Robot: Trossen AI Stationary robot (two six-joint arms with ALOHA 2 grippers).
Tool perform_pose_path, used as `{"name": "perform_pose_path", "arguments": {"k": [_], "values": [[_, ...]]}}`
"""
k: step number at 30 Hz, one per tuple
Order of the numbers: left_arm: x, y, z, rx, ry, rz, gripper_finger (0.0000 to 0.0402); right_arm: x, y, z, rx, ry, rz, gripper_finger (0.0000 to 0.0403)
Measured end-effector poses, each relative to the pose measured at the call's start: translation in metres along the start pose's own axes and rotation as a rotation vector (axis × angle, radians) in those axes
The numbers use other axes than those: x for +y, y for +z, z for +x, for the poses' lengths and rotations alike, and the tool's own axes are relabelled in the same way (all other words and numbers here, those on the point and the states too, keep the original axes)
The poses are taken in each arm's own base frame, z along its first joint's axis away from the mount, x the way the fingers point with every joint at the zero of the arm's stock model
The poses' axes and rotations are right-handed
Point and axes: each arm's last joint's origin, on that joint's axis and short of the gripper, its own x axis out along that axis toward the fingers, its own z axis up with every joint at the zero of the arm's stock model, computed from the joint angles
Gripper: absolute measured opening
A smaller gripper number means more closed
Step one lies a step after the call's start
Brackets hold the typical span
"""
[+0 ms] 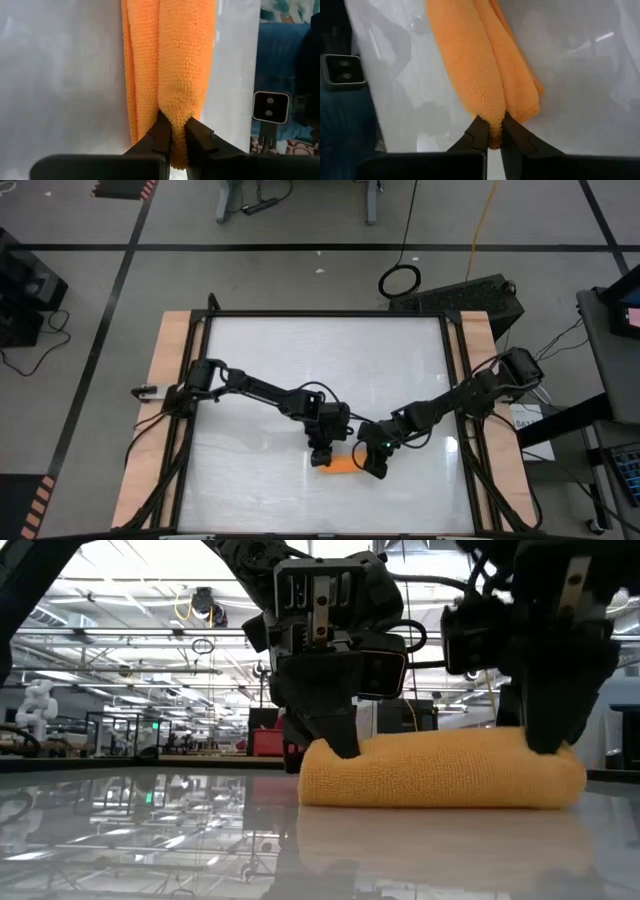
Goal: Roll towel
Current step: Roll the orange microfiber cloth
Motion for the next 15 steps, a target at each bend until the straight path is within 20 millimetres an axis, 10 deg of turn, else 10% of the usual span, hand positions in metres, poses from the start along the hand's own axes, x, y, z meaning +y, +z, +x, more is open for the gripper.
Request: {"name": "perform_pose_path", "arguments": {"k": [15], "values": [[0.002,-0.001,0.000,-0.002,0.053,0.014,0.0052,-0.014,-0.002,0.023,0.075,-0.019,0.035,0.0035]]}}
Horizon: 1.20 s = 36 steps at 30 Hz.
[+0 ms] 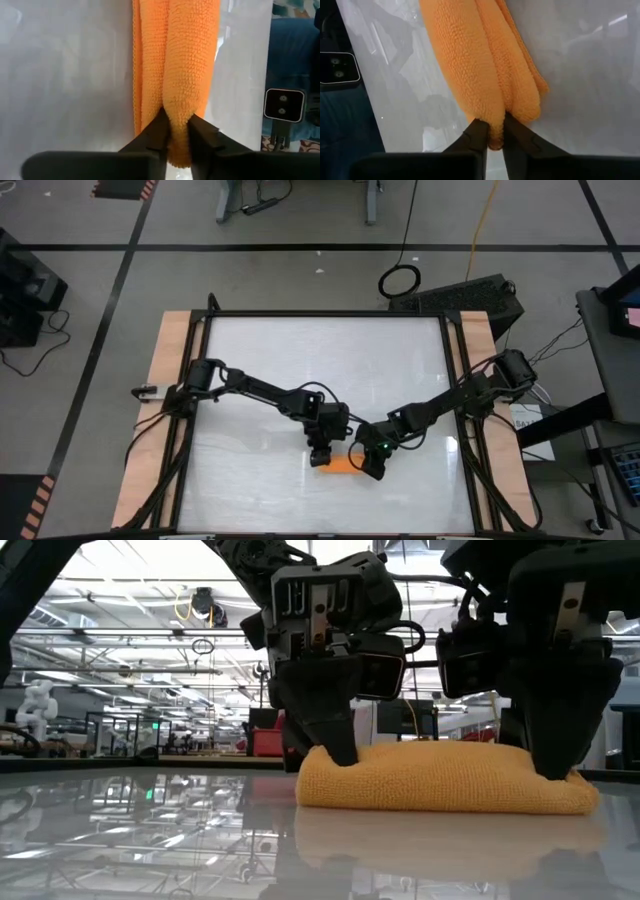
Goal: Roll towel
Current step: Roll the orange microfiber cloth
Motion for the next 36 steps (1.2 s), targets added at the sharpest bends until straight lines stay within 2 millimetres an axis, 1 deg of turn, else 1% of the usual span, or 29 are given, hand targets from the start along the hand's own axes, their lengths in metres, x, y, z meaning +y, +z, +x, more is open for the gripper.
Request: {"name": "perform_pose_path", "arguments": {"k": [4,10,14,18,21,23,26,29,32,34,36], "values": [[-0.005,0.000,-0.008,-0.024,0.042,0.029,0.0092,0.000,0.000,0.000,-0.001,-0.002,0.011,0.0044],[-0.017,0.000,-0.036,-0.073,0.113,0.097,0.0141,-0.001,0.000,0.001,-0.001,-0.004,0.026,0.0051],[-0.027,-0.002,-0.052,-0.094,0.159,0.144,0.0158,-0.001,0.000,0.001,-0.002,-0.004,0.035,0.0056],[-0.043,-0.006,-0.061,-0.126,0.213,0.224,0.0162,-0.001,0.000,0.001,-0.003,-0.002,0.038,0.0057],[-0.057,-0.009,-0.061,-0.143,0.259,0.310,0.0162,-0.001,0.000,0.001,-0.006,-0.003,0.040,0.0057],[-0.068,-0.011,-0.057,-0.156,0.267,0.412,0.0162,-0.001,0.000,0.001,-0.009,-0.002,0.044,0.0057],[-0.088,-0.016,-0.046,-0.172,0.269,0.563,0.0162,-0.001,0.000,0.001,-0.008,0.000,0.045,0.0057],[-0.100,-0.019,-0.036,-0.199,0.285,0.661,0.0162,-0.001,0.000,0.001,-0.009,0.001,0.045,0.0057],[-0.102,-0.017,-0.030,-0.228,0.330,0.696,0.0162,-0.001,0.000,0.001,-0.010,0.002,0.047,0.0057],[-0.098,-0.014,-0.027,-0.244,0.350,0.692,0.0162,0.000,0.000,0.001,-0.011,0.003,0.047,0.0057],[-0.091,-0.012,-0.024,-0.232,0.359,0.671,0.0162,0.000,0.001,0.001,-0.013,0.006,0.046,0.0057]]}}
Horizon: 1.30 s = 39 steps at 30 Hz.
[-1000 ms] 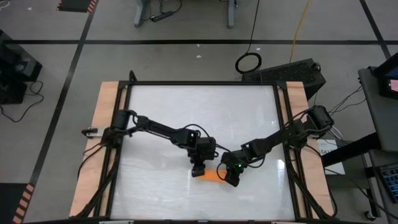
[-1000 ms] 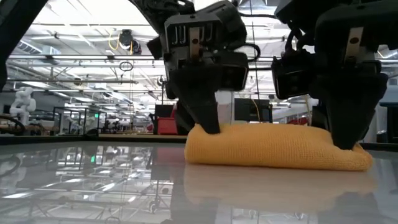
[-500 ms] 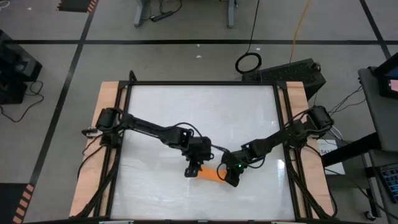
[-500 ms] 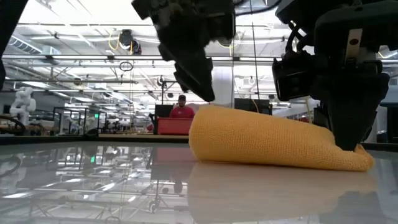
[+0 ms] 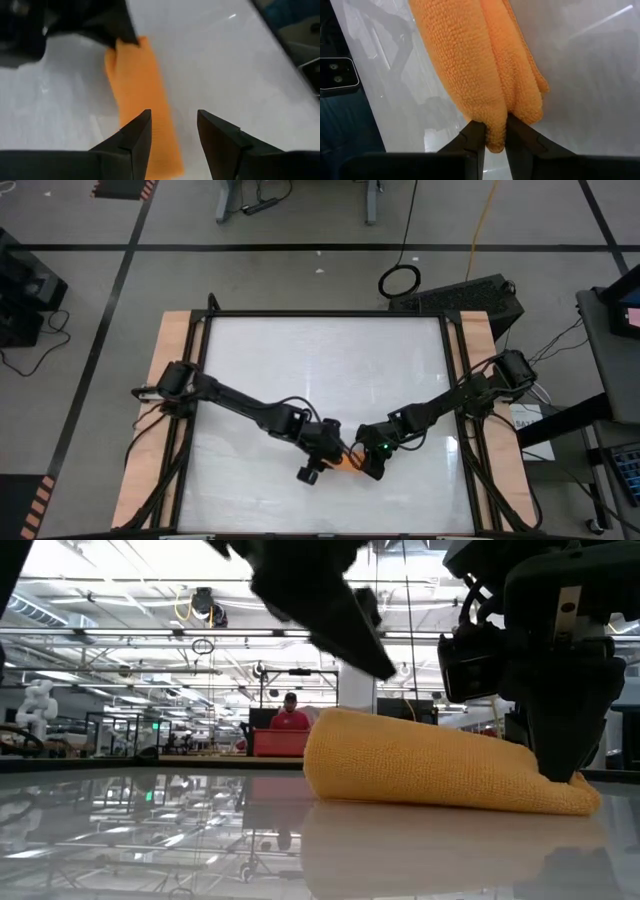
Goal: Roll towel
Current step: Roll the orange microfiber cloth
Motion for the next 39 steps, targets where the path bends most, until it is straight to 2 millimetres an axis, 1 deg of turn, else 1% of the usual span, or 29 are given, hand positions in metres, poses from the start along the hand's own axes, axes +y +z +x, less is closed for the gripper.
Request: {"name": "perform_pose_path", "arguments": {"k": [2,10,13,18,23,29,33,39], "values": [[0.005,-0.004,0.006,0.017,-0.004,-0.013,0.0162,0.000,0.000,0.000,-0.001,0.001,0.000,0.0057],[0.014,-0.016,0.026,0.075,-0.011,-0.037,0.0162,0.000,0.000,0.000,-0.001,0.002,-0.007,0.0057],[0.018,-0.022,0.034,0.098,-0.014,-0.048,0.0162,0.002,0.000,-0.004,-0.012,0.014,-0.025,0.0057],[0.023,-0.027,0.043,0.113,-0.024,-0.089,0.0162,0.005,0.000,-0.017,-0.048,0.016,-0.058,0.0057],[0.028,-0.029,0.044,0.119,-0.023,-0.122,0.0162,0.010,-0.002,-0.036,-0.085,0.030,-0.098,0.0057],[0.034,-0.031,0.043,0.122,-0.040,-0.154,0.0162,0.020,-0.004,-0.067,-0.156,0.102,-0.192,0.0057],[0.038,-0.033,0.043,0.134,-0.039,-0.183,0.0162,0.027,-0.008,-0.091,-0.223,0.162,-0.255,0.0057],[0.038,-0.033,0.042,0.132,-0.050,-0.199,0.0162,0.026,-0.017,-0.121,-0.293,0.155,-0.308,0.0057]]}}
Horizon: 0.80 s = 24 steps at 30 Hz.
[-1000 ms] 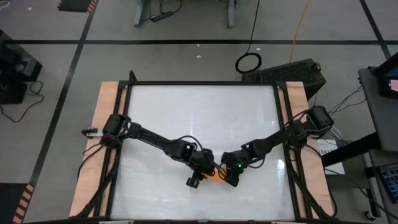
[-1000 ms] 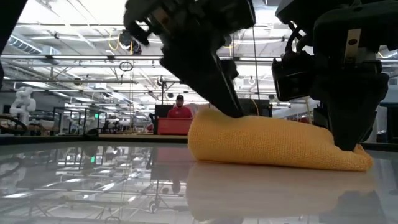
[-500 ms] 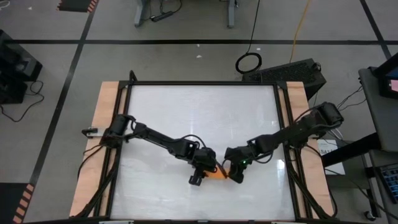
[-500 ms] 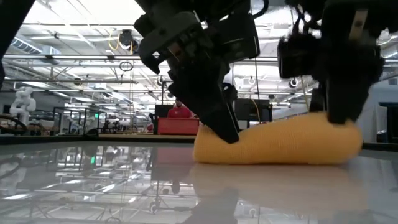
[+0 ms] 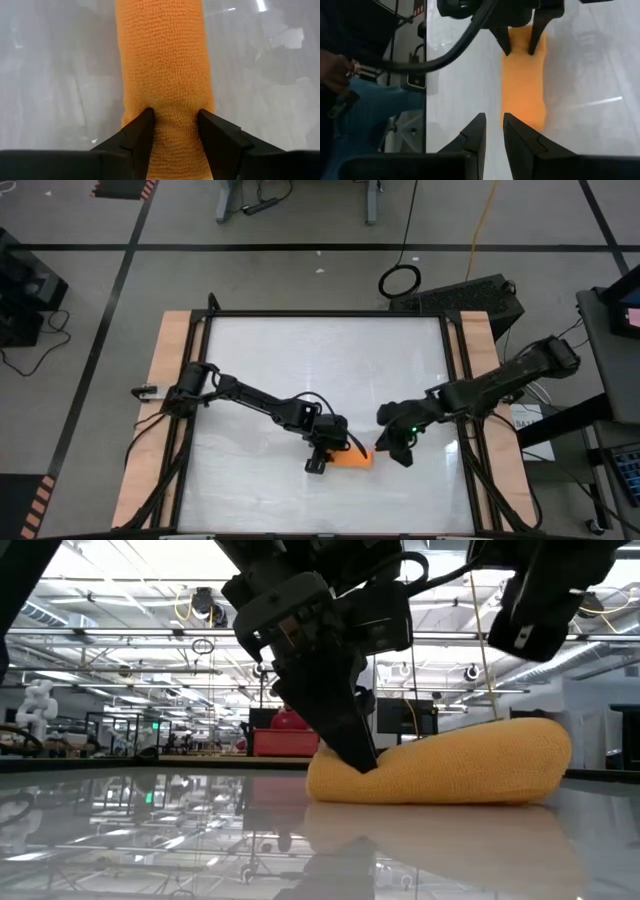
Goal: Roll towel
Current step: Roll the orange microfiber cloth, then return to Home Position
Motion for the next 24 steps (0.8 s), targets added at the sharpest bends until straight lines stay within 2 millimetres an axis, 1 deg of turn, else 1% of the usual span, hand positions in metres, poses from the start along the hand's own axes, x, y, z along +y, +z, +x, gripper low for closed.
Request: {"name": "perform_pose_path", "arguments": {"k": [5,8,10,15,17,19,21,24], "values": [[0.002,0.000,-0.001,-0.002,-0.004,-0.013,0.0162,0.008,-0.008,-0.019,-0.003,0.015,-0.070,0.0058],[0.001,0.000,-0.001,-0.003,-0.023,-0.014,0.0162,0.012,-0.012,-0.029,-0.036,-0.004,-0.100,0.0075],[0.001,0.001,-0.002,0.001,-0.032,-0.018,0.0162,0.012,-0.015,-0.036,-0.068,-0.042,-0.111,0.0100],[-0.003,0.007,-0.008,0.023,-0.102,-0.040,0.0162,0.013,-0.022,-0.054,-0.137,-0.110,-0.129,0.0181],[-0.005,0.011,-0.015,0.035,-0.116,-0.040,0.0162,0.015,-0.024,-0.061,-0.157,-0.108,-0.148,0.0205],[-0.009,0.016,-0.025,0.032,-0.123,-0.021,0.0162,0.015,-0.027,-0.068,-0.178,-0.122,-0.164,0.0221],[-0.012,0.023,-0.039,0.013,-0.123,-0.006,0.0162,0.015,-0.030,-0.075,-0.210,-0.144,-0.176,0.0230],[-0.016,0.029,-0.063,-0.011,-0.084,0.015,0.0162,0.016,-0.034,-0.085,-0.256,-0.160,-0.189,0.0232]]}}
